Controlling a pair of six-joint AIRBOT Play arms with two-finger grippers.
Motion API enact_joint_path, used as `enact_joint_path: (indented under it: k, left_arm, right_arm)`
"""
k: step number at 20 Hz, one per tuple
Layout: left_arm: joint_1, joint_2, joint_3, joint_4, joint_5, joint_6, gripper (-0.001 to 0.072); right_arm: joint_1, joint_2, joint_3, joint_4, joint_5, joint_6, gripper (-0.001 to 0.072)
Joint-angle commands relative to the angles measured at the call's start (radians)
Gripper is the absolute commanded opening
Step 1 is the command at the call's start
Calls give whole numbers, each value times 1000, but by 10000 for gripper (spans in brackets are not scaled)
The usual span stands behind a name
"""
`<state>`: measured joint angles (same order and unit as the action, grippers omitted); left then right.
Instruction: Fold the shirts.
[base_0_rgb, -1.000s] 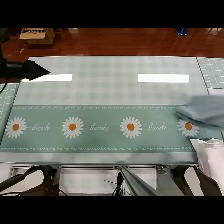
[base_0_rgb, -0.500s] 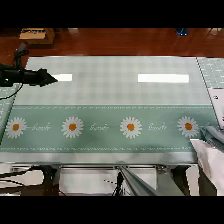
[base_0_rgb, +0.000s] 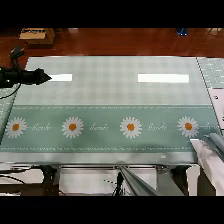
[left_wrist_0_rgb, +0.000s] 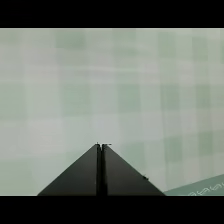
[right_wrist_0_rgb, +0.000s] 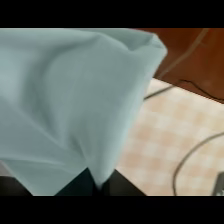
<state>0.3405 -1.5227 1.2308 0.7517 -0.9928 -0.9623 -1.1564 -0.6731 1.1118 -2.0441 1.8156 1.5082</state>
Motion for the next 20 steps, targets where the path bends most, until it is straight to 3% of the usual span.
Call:
enact_joint_path:
  k: [1,5,6,8,9,10,14,15,17,18,19,20]
  left_arm:
    - [57,-2,1,1,26,9,21]
    - [109,-2,1,1,75,10,20]
    - [116,-2,1,1,79,10,20]
    - [125,-2,1,1,84,10,20]
    - [125,-2,1,1,86,11,20]
    - [124,-2,1,1,89,12,20]
    - [124,-2,1,-3,86,25,26]
    - [121,-2,1,-23,77,59,89]
    - [111,-2,9,-111,33,99,487]
    - [98,-2,25,-153,-15,136,518]
    - [71,1,51,-140,-74,197,462]
    - [27,6,78,-81,-116,216,361]
  right_arm:
    - [-8,21,-19,-198,-28,3,24]
    - [-8,21,-93,-209,-19,2,25]
    - [-8,22,-125,-210,-6,3,66]
    - [-8,23,-185,-211,7,3,401]
    - [-8,23,-204,-216,7,3,504]
    - [-8,23,-214,-226,8,2,555]
    - [-5,23,-212,-253,-48,3,551]
    - [9,21,-197,-167,-90,1,544]
    - [83,21,-136,40,-223,-42,544]
    - [146,19,-97,145,-304,-43,545]
    - [215,8,-60,265,-357,-43,545]
    - [303,-14,-25,404,-383,-38,545]
